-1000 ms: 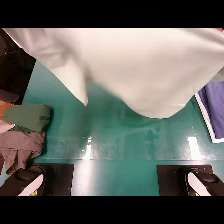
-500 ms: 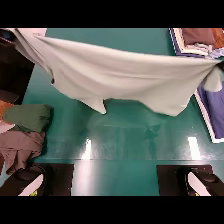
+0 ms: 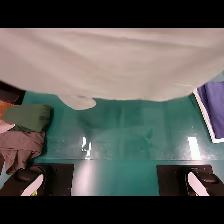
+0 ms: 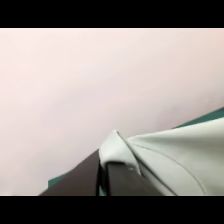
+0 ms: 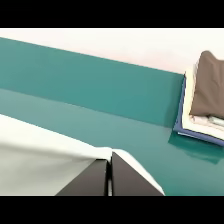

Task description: Fold the shirts.

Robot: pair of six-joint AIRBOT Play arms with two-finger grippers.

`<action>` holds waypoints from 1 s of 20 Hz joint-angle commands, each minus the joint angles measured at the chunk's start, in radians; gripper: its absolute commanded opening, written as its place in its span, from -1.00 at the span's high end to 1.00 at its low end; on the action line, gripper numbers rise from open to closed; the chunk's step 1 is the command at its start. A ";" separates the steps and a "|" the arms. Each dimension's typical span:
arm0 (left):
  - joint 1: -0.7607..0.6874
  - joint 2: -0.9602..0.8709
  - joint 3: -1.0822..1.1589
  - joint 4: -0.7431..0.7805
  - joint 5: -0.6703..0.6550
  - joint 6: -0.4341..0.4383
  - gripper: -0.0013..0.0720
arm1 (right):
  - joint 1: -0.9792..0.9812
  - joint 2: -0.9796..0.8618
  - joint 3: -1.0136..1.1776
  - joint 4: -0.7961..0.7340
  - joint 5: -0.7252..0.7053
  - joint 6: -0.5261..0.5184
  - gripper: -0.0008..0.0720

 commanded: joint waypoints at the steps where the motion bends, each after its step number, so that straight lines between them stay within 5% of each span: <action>1: 0.000 0.002 0.077 -0.077 -0.077 -0.013 0.89 | -0.001 -0.048 0.106 0.000 0.143 0.007 0.95; 5: 0.000 -0.075 -0.100 -0.081 -0.174 -0.031 0.89 | 0.000 -0.225 0.107 0.002 0.333 0.055 0.95; 9: 0.000 -0.234 -0.418 -0.076 -0.193 -0.024 0.89 | 0.000 -0.399 -0.109 0.002 0.354 0.054 0.95; 14: 0.000 -0.550 -0.620 -0.068 -0.024 0.007 0.89 | 0.000 -0.610 -0.355 0.005 0.132 0.053 0.95; 20: 0.000 -0.752 -0.620 -0.061 0.281 -0.021 0.88 | 0.000 -0.759 -0.390 0.013 -0.165 0.054 0.94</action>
